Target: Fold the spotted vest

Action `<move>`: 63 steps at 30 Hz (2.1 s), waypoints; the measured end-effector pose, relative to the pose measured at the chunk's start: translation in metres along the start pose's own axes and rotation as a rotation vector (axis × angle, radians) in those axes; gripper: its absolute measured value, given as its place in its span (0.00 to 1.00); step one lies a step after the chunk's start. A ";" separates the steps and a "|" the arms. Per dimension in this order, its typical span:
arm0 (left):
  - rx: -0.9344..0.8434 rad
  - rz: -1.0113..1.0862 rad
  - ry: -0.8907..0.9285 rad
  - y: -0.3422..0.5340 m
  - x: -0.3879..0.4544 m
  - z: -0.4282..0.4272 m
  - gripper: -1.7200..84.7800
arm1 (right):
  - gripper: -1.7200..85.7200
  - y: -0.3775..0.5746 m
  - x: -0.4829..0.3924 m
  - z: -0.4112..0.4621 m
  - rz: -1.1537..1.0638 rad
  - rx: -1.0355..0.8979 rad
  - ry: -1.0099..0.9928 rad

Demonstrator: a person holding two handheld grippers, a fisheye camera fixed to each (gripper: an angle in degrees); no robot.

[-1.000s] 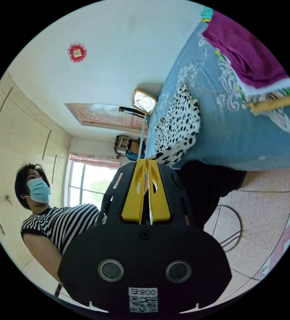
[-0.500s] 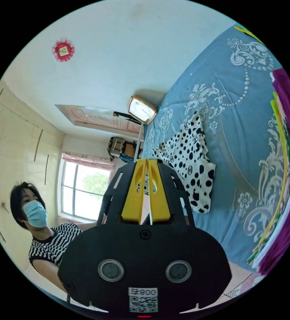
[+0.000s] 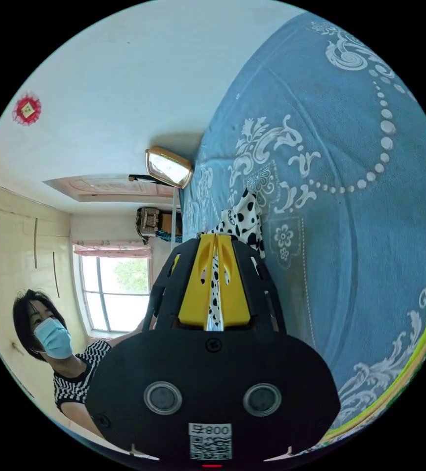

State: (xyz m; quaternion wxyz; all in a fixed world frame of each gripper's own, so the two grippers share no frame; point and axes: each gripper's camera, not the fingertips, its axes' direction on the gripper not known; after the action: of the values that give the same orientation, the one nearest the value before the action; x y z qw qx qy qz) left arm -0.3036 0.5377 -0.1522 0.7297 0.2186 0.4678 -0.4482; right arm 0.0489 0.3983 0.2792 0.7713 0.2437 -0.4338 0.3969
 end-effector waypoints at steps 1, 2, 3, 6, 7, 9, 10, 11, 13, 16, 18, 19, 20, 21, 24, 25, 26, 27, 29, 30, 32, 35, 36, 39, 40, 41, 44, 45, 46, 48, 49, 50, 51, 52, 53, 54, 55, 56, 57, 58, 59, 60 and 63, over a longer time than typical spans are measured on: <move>-0.002 -0.003 -0.005 -0.012 0.000 0.008 0.04 | 0.03 -0.012 0.003 0.006 0.005 -0.004 0.001; -0.001 -0.003 -0.011 -0.024 0.001 0.016 0.04 | 0.03 -0.018 0.004 0.009 0.007 -0.007 0.003; -0.002 -0.004 -0.016 -0.030 0.001 0.020 0.04 | 0.03 -0.029 0.005 0.014 0.013 -0.012 0.012; -0.006 -0.006 -0.030 -0.055 0.003 0.038 0.04 | 0.03 -0.054 0.009 0.027 0.027 -0.019 0.020; -0.008 -0.008 -0.036 -0.064 0.004 0.046 0.04 | 0.03 -0.063 0.011 0.031 0.034 -0.018 0.017; -0.011 -0.014 -0.045 -0.076 0.005 0.056 0.04 | 0.03 -0.075 0.012 0.038 0.048 -0.017 0.013; -0.011 -0.019 -0.050 -0.084 0.006 0.063 0.05 | 0.03 -0.083 0.012 0.042 0.054 -0.017 0.010; -0.006 -0.025 -0.056 -0.091 0.006 0.069 0.05 | 0.03 -0.087 0.012 0.044 0.058 -0.018 0.010; -0.001 -0.031 -0.054 -0.100 0.008 0.079 0.05 | 0.03 -0.102 0.008 0.053 0.066 -0.026 0.013; 0.017 -0.042 -0.046 -0.112 0.011 0.093 0.06 | 0.03 -0.118 0.001 0.063 0.075 -0.041 0.011; 0.032 -0.046 -0.035 -0.117 0.013 0.099 0.07 | 0.04 -0.125 -0.006 0.068 0.067 -0.037 0.012; 0.048 -0.052 -0.023 -0.120 0.015 0.103 0.08 | 0.04 -0.128 -0.012 0.069 0.061 -0.026 0.018; 0.068 -0.056 -0.009 -0.122 0.016 0.105 0.09 | 0.04 -0.129 -0.015 0.070 0.058 -0.021 0.018; 0.078 -0.058 -0.007 -0.122 0.017 0.106 0.09 | 0.05 -0.131 -0.022 0.070 0.049 -0.006 0.014; 0.137 -0.038 -0.002 -0.120 0.028 0.110 0.10 | 0.07 -0.130 -0.046 0.064 0.010 0.086 0.021; 0.134 -0.007 -0.015 -0.117 0.036 0.116 0.10 | 0.08 -0.129 -0.058 0.061 -0.015 0.122 0.036; 0.104 0.031 -0.056 -0.114 0.046 0.124 0.10 | 0.09 -0.128 -0.065 0.062 -0.030 0.128 0.048; 0.082 0.059 -0.083 -0.112 0.053 0.130 0.10 | 0.09 -0.127 -0.084 0.067 -0.084 0.117 0.078; -0.017 0.189 -0.210 -0.103 0.080 0.159 0.10 | 0.09 -0.124 -0.116 0.089 -0.182 0.049 0.185; -0.041 0.218 -0.250 -0.101 0.086 0.168 0.10 | 0.09 -0.123 -0.136 0.112 -0.238 -0.028 0.273; -0.105 0.333 -0.409 -0.094 0.106 0.202 0.11 | 0.09 -0.122 -0.160 0.146 -0.304 -0.109 0.391; -0.170 0.437 -0.552 -0.089 0.124 0.244 0.11 | 0.09 -0.122 -0.194 0.194 -0.401 -0.177 0.539; -0.178 0.458 -0.595 -0.088 0.127 0.252 0.11 | 0.09 -0.122 -0.205 0.211 -0.434 -0.197 0.624; -0.226 0.539 -0.797 -0.079 0.135 0.287 0.10 | 0.07 -0.120 -0.218 0.245 -0.467 -0.242 0.826; -0.232 0.550 -0.860 -0.076 0.136 0.297 0.08 | 0.06 -0.119 -0.223 0.250 -0.486 -0.232 0.850; -0.215 0.565 -0.902 -0.072 0.139 0.303 0.06 | 0.05 -0.117 -0.227 0.251 -0.499 -0.226 0.853; -0.218 0.571 -0.900 -0.065 0.142 0.310 0.04 | 0.03 -0.115 -0.241 0.256 -0.521 -0.227 0.867; -0.213 0.570 -0.894 -0.063 0.143 0.310 0.03 | 0.03 -0.114 -0.246 0.256 -0.525 -0.227 0.871; -0.198 0.568 -0.877 -0.060 0.145 0.309 0.03 | 0.03 -0.113 -0.252 0.254 -0.531 -0.219 0.868; -0.165 0.575 -0.843 -0.055 0.150 0.305 0.03 | 0.02 -0.110 -0.263 0.250 -0.547 -0.182 0.877; -0.146 0.585 -0.825 -0.051 0.155 0.303 0.03 | 0.02 -0.108 -0.271 0.245 -0.554 -0.161 0.870; -0.134 0.598 -0.809 -0.048 0.158 0.302 0.03 | 0.02 -0.108 -0.274 0.243 -0.556 -0.152 0.864; -0.133 0.603 -0.806 -0.046 0.160 0.301 0.03 | 0.02 -0.108 -0.280 0.240 -0.560 -0.144 0.855; -0.125 0.610 -0.810 -0.044 0.162 0.301 0.03 | 0.02 -0.108 -0.285 0.237 -0.567 -0.123 0.859; -0.114 0.617 -0.807 -0.041 0.163 0.301 0.02 | 0.02 -0.107 -0.288 0.235 -0.569 -0.110 0.861; -0.116 0.620 -0.804 -0.040 0.164 0.302 0.03 | 0.02 -0.108 -0.290 0.232 -0.564 -0.097 0.860; -0.119 0.614 -0.810 -0.039 0.163 0.303 0.03 | 0.02 -0.110 -0.291 0.231 -0.550 -0.101 0.852; -0.119 0.605 -0.814 -0.039 0.161 0.304 0.03 | 0.02 -0.111 -0.291 0.230 -0.543 -0.101 0.851; -0.118 0.598 -0.812 -0.038 0.159 0.304 0.03 | 0.02 -0.112 -0.290 0.230 -0.535 -0.100 0.852; -0.120 0.582 -0.804 -0.038 0.156 0.303 0.03 | 0.02 -0.113 -0.288 0.231 -0.525 -0.122 0.851; -0.127 0.570 -0.803 -0.038 0.151 0.302 0.03 | 0.02 -0.114 -0.286 0.232 -0.520 -0.135 0.853; -0.133 0.568 -0.806 -0.037 0.149 0.302 0.03 | 0.02 -0.115 -0.282 0.233 -0.504 -0.158 0.859; -0.156 0.550 -0.824 -0.032 0.139 0.296 0.04 | 0.02 -0.111 -0.278 0.226 -0.492 -0.157 0.830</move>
State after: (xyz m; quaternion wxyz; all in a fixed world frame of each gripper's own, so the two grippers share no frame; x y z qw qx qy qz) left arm -0.1644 0.2401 -0.1330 0.9591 0.0835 0.0980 -0.2522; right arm -0.0524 0.0613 0.1502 0.9661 0.1013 -0.0478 0.2328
